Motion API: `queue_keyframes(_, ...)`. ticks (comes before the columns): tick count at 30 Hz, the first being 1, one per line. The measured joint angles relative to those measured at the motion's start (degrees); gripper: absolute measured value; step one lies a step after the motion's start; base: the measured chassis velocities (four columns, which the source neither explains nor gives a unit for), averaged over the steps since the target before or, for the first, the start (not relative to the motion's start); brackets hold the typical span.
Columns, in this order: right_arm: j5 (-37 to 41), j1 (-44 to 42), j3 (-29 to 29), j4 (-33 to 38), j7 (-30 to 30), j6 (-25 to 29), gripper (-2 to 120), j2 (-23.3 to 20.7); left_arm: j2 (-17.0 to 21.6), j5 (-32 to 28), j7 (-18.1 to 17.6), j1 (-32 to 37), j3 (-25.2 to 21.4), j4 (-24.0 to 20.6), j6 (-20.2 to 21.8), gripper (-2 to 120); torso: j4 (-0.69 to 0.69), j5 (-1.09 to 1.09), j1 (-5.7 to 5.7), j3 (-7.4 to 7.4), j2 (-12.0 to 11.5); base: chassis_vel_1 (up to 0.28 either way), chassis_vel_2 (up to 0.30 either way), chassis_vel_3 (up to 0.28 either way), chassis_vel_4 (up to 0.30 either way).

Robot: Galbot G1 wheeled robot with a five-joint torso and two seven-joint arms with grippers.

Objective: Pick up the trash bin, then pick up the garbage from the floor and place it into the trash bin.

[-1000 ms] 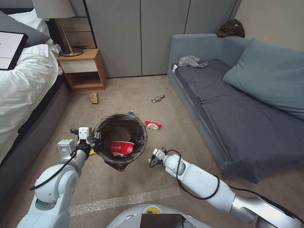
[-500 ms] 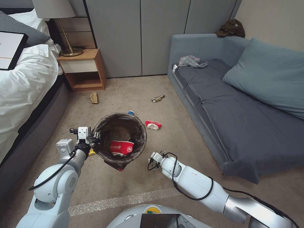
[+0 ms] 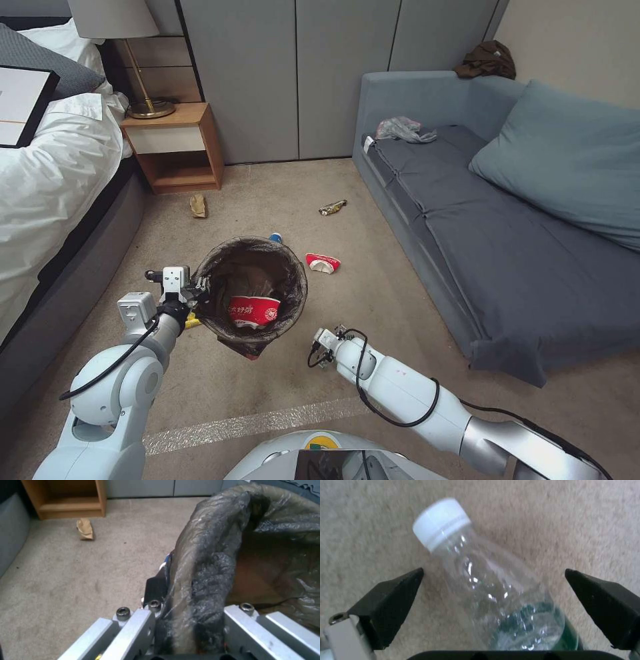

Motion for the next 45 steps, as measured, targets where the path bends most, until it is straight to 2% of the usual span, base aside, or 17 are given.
queue_keyframes(14,-0.97,-1.12,1.15,-0.59,-0.08,0.96,99,-0.3,-0.02,0.14,0.05,-0.18,0.11,0.4,-0.12,5,0.0,0.0,0.0,0.0,0.0,0.0,0.0,0.0,0.0)
queue_keyframes(34,0.74,-0.93,1.35,0.3,0.04,0.29,53,-0.89,0.24,0.2,0.01,-0.57,0.51,0.62,-0.17,5,0.02,0.05,0.0,0.0,-0.01,0.0,0.0,0.0,0.0)
queue_keyframes(36,0.76,-0.6,1.56,0.17,0.19,0.18,48,-0.97,0.19,0.26,0.0,-0.55,0.52,0.62,-0.17,5,0.0,-0.03,0.0,0.0,0.0,0.0,0.0,0.0,0.0)
queue_keyframes(40,0.96,-0.36,1.63,0.16,0.3,0.07,39,-0.99,0.14,0.34,0.01,-0.47,0.46,0.62,-0.17,5,0.0,0.0,0.0,0.01,-0.01,0.0,0.0,0.0,0.0)
queue_keyframes(45,1.01,-0.32,1.76,0.25,0.39,0.02,32,-1.15,0.03,0.41,0.02,-0.38,0.43,0.62,-0.17,5,-0.01,0.0,0.0,0.01,-0.01,0.0,0.0,0.0,0.0)
